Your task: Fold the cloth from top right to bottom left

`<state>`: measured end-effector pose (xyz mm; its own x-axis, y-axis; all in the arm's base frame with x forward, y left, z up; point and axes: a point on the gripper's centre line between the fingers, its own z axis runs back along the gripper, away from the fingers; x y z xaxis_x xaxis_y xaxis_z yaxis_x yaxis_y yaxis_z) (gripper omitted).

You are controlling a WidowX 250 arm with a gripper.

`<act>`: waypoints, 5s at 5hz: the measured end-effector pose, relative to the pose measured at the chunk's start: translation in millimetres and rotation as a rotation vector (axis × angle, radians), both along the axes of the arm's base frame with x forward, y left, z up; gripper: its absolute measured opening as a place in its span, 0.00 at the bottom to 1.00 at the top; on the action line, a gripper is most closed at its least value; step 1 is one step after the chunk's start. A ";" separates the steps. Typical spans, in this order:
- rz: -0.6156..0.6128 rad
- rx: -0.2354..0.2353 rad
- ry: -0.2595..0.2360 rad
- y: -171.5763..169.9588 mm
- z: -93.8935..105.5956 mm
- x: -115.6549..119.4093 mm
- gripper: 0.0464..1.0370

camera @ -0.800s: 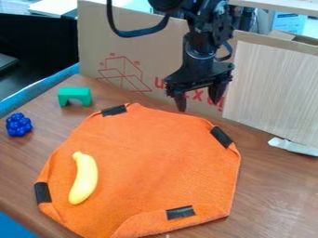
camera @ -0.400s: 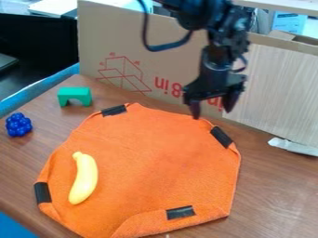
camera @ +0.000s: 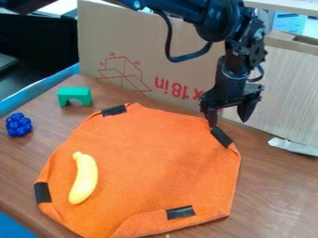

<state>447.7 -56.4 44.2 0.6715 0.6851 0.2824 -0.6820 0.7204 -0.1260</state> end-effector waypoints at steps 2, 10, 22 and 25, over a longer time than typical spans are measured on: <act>0.015 0.024 0.060 4.6 -21.0 -11.3 0.96; 0.000 -0.205 -0.082 21.2 5.8 -45.7 0.02; 0.019 -0.269 -0.055 176.2 68.2 -232.2 0.46; -0.018 -0.292 -0.102 165.0 88.3 -224.3 0.96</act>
<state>223.3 108.6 132.5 0.6628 0.7353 0.1418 -0.6427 0.6557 -0.3962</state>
